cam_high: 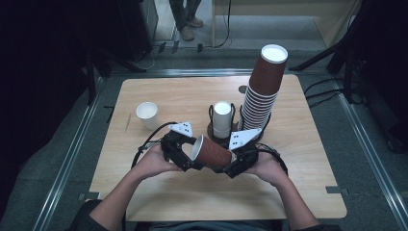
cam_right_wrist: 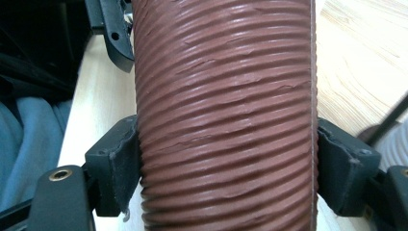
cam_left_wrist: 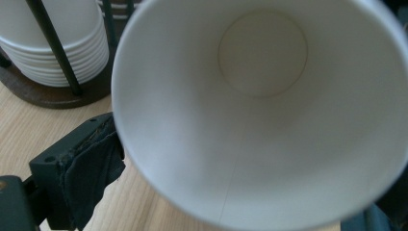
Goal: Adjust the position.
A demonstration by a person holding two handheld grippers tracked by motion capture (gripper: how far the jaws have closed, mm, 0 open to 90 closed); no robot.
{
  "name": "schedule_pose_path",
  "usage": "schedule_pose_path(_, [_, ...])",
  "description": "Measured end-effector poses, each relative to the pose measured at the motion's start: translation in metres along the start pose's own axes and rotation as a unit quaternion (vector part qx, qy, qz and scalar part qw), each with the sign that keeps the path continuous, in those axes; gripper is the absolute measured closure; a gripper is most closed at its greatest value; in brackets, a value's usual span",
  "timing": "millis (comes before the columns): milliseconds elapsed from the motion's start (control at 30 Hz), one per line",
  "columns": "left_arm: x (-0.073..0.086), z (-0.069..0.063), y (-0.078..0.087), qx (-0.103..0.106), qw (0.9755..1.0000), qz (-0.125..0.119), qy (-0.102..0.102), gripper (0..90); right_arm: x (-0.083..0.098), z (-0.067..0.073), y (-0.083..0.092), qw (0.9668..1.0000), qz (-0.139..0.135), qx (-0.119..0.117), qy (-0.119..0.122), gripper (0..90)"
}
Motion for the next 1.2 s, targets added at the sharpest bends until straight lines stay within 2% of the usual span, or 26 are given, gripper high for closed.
schedule_pose_path(200, [-0.001, 0.0, -0.004, 0.004, 1.0, 0.002, 0.001, 0.0, -0.002, 0.002, -0.008, 1.0, 0.001, -0.006, 0.003, 20.9])
schedule_pose_path(300, [-0.001, 0.0, -0.002, 0.006, 1.0, -0.007, -0.001, 1.9, -0.002, 0.002, -0.009, 1.0, 0.002, -0.007, 0.004, 21.0])
schedule_pose_path(433, [0.0, 0.003, 0.002, 0.021, 0.9994, -0.026, 0.009, 6.4, -0.002, 0.001, -0.009, 1.0, 0.003, -0.009, 0.003, 21.3])
schedule_pose_path(600, [0.0, 0.004, 0.001, 0.025, 0.9995, -0.019, 0.01, 8.8, -0.002, 0.002, -0.009, 0.9999, 0.01, -0.008, 0.001, 21.6])
schedule_pose_path(767, [0.0, 0.004, 0.002, 0.024, 0.9994, -0.021, 0.012, 11.1, -0.002, 0.001, -0.009, 0.9999, 0.013, -0.007, -0.001, 21.7])
schedule_pose_path(933, [0.0, 0.005, 0.002, 0.03, 0.9992, -0.02, 0.016, 11.4, -0.003, 0.001, -0.01, 0.9997, 0.018, -0.011, -0.012, 21.0])
schedule_pose_path(1033, [0.0, 0.006, 0.004, 0.025, 0.9995, -0.016, 0.012, 11.3, -0.004, 0.002, -0.01, 0.9994, 0.028, -0.003, -0.021, 16.8])
schedule_pose_path(1200, [0.001, 0.008, 0.008, 0.024, 0.9994, -0.018, 0.015, 11.2, -0.004, 0.001, -0.009, 0.9991, 0.037, 0.0, -0.021, 15.0])
Point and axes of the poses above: each handheld gripper's, and its own axes: y roughly backward along the jaws, x roughly out of its underside, z roughly to its left, the point moved 1 cm from there along -y, roughly forward along the jaws, and after that the axes turned 7 degrees about -y, right-handed, at the moved point
